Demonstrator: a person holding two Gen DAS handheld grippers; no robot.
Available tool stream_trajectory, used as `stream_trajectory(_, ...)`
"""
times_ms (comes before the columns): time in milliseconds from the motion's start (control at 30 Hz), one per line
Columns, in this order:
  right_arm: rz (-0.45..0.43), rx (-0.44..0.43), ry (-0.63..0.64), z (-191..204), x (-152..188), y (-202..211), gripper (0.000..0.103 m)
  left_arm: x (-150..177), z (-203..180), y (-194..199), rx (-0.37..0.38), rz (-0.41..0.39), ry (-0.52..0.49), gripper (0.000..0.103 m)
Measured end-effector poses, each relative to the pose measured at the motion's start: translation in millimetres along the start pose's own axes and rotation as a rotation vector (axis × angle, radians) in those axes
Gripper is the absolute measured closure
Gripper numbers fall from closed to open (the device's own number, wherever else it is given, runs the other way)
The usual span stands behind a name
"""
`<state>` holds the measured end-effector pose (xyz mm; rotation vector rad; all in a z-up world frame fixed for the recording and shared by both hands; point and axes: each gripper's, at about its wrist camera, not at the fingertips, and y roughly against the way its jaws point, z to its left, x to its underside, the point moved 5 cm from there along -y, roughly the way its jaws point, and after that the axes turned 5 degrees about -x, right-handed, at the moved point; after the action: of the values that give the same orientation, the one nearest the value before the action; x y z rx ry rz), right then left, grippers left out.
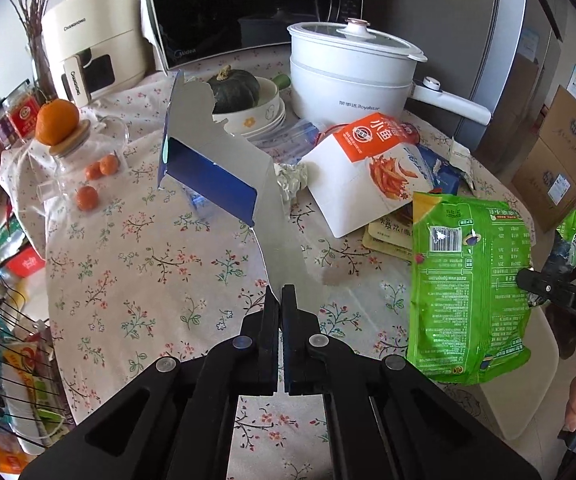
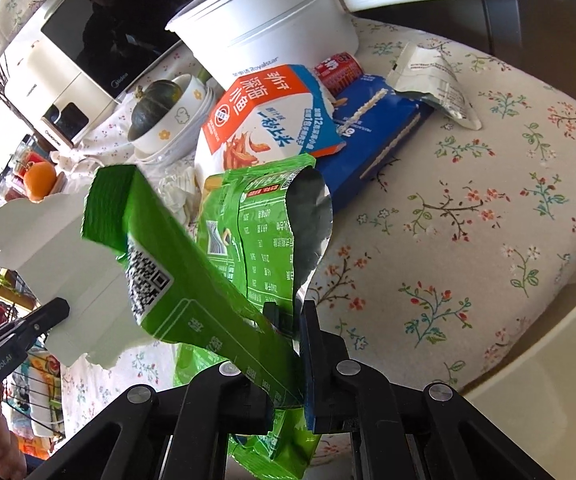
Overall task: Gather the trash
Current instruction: 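Carry the green bag and white box over the white bin with both tools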
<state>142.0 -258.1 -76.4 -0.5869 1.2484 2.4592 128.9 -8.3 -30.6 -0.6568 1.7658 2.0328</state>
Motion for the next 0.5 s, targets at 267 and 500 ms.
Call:
stream_trajectory(267, 0.030, 0.056, 0.050, -35, 11, 34, 0.095, -2, 1, 20, 0.021, -0.047, -0.004, 0.103)
stream_trajectory(500, 0.022, 0.114, 0.005, -82, 26, 68, 0.095, -11, -18, 51, 0.124, -0.094, -0.030, 0.103)
